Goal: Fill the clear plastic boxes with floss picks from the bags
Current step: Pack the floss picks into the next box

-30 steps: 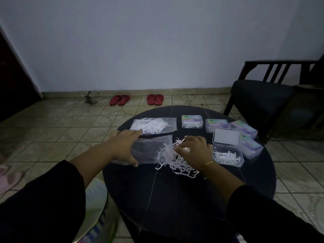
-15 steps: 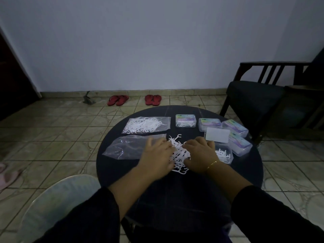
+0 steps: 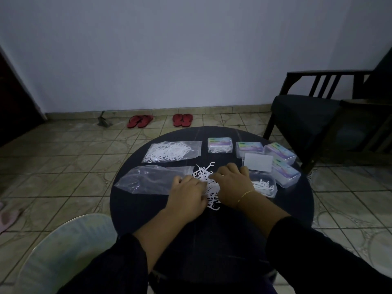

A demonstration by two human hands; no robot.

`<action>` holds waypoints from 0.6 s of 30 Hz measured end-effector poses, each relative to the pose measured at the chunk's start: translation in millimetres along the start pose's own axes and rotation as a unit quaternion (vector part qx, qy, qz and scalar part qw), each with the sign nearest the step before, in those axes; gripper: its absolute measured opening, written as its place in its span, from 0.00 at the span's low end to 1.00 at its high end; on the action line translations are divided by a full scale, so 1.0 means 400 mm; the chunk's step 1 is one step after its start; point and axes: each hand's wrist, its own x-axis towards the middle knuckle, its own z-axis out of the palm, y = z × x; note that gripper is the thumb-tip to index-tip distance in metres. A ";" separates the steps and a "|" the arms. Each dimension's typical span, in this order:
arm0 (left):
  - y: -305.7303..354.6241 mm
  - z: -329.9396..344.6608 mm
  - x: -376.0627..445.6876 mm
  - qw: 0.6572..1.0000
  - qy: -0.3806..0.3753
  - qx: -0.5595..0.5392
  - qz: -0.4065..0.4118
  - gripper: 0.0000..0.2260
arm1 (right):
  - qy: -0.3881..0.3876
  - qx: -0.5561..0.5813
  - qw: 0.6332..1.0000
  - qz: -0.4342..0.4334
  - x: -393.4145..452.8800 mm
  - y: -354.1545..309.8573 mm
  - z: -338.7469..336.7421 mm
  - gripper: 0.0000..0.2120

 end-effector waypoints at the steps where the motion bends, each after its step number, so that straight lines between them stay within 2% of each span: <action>1: 0.000 0.000 -0.001 1.000 0.007 0.003 -0.005 0.18 | 0.000 -0.019 1.000 -0.011 0.001 0.002 0.004 0.27; 4: -0.002 0.001 0.000 0.999 0.019 0.021 -0.031 0.21 | 0.010 -0.046 0.999 -0.016 0.004 0.007 0.008 0.27; 9: -0.009 0.007 0.009 0.996 -0.043 0.013 -0.078 0.23 | 0.026 -0.063 0.997 -0.036 0.010 0.007 0.005 0.33; 13: -0.012 0.006 0.018 0.996 -0.042 0.002 -0.080 0.19 | 0.008 -0.077 0.995 -0.061 0.021 0.007 0.009 0.25; 18: -0.005 0.003 0.027 0.997 -0.031 0.003 -0.071 0.16 | 0.028 -0.068 0.995 -0.059 0.026 0.011 0.011 0.20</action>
